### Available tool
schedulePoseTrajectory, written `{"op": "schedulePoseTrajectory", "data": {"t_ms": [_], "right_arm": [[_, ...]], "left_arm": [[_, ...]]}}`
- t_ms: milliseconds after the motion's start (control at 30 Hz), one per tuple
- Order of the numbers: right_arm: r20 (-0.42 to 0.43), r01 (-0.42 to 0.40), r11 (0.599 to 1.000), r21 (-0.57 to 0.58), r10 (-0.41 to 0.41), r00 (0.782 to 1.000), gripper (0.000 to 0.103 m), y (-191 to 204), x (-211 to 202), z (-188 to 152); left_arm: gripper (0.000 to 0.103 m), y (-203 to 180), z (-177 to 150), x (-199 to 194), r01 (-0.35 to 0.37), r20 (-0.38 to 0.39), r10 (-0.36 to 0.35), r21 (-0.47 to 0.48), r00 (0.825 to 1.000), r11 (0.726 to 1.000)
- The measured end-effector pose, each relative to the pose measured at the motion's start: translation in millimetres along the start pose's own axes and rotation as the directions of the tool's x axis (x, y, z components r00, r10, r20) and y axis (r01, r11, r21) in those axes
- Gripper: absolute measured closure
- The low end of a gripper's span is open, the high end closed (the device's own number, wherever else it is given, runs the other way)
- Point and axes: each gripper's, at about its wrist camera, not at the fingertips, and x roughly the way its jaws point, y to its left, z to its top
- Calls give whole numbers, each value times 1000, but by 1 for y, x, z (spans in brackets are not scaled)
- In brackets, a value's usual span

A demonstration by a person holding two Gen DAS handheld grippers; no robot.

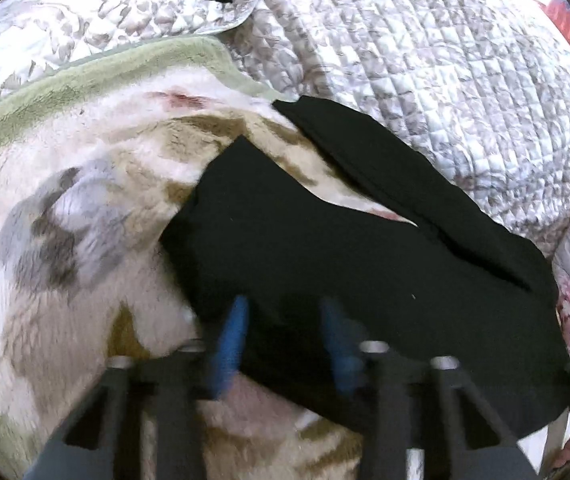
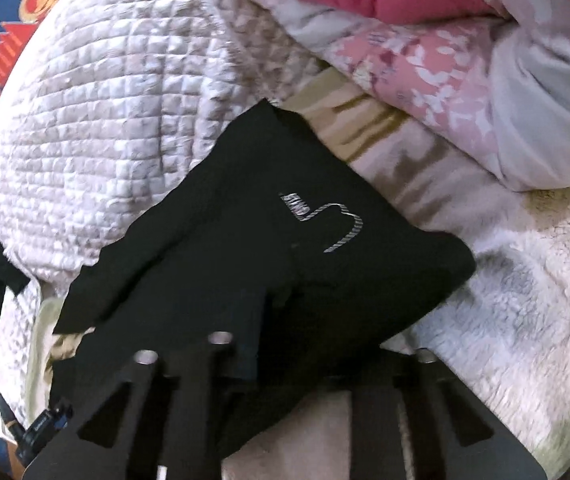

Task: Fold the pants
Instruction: 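Grasp the waistband edge of the black pants with both grippers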

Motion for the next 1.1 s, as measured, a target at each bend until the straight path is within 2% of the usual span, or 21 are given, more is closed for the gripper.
{"op": "schedulePoseTrajectory", "data": {"t_ms": [33,100,133,300,467,533,633,667,700,767,800,833,933,1067,1100], "right_arm": [[0,-6,1000,2,6,1000,93,0,-2,1],[4,-18,1000,-4,18,1000,98,3,-9,1],[7,-27,1000,0,27,1000,98,4,-13,1],[1,-82,997,-13,82,997,98,11,-55,-8],[-21,-71,997,-12,71,997,98,0,-82,-30],[-57,-41,999,-4,41,998,98,-10,-75,-35],[-96,-39,999,18,40,995,98,-19,-63,-38],[-92,-43,999,15,44,995,98,-18,-63,-38],[-89,-48,999,7,48,995,98,-16,-64,-37],[-89,-47,999,-3,46,995,98,-16,-64,-38],[-90,-48,999,1,48,995,97,-16,-63,-39],[-90,-53,999,10,54,994,97,-18,-61,-40],[-87,-71,997,29,74,993,97,-23,-60,-41],[-86,-77,996,36,80,993,97,-23,-59,-41],[-85,-78,996,39,81,993,97,-23,-59,-41]], "left_arm": [[102,3,3,3,2,-11,-2,-20,1000,1000],[102,9,4,3,8,-16,-9,-42,1000,999],[102,8,4,-1,-14,1,14,-37,1000,999],[102,4,3,-50,-31,78,29,23,997,999],[102,19,-11,-93,-18,109,13,48,994,999],[102,26,-21,-98,-21,99,15,56,995,998],[102,36,-30,-80,63,15,-63,4,998,998],[102,40,-30,-72,115,-21,-116,-34,993,993],[100,43,-31,-64,151,-47,-154,-69,987,986],[90,44,-33,-54,187,-74,-195,-105,978,977],[69,43,-35,-51,194,-74,-203,-113,976,974],[53,42,-35,-47,190,-68,-199,-122,978,974],[51,37,-30,-36,161,-35,-166,-112,985,981],[52,22,-23,-16,106,-7,-106,-44,994,993],[62,16,-21,-14,85,-2,-85,-16,996,996]]}}
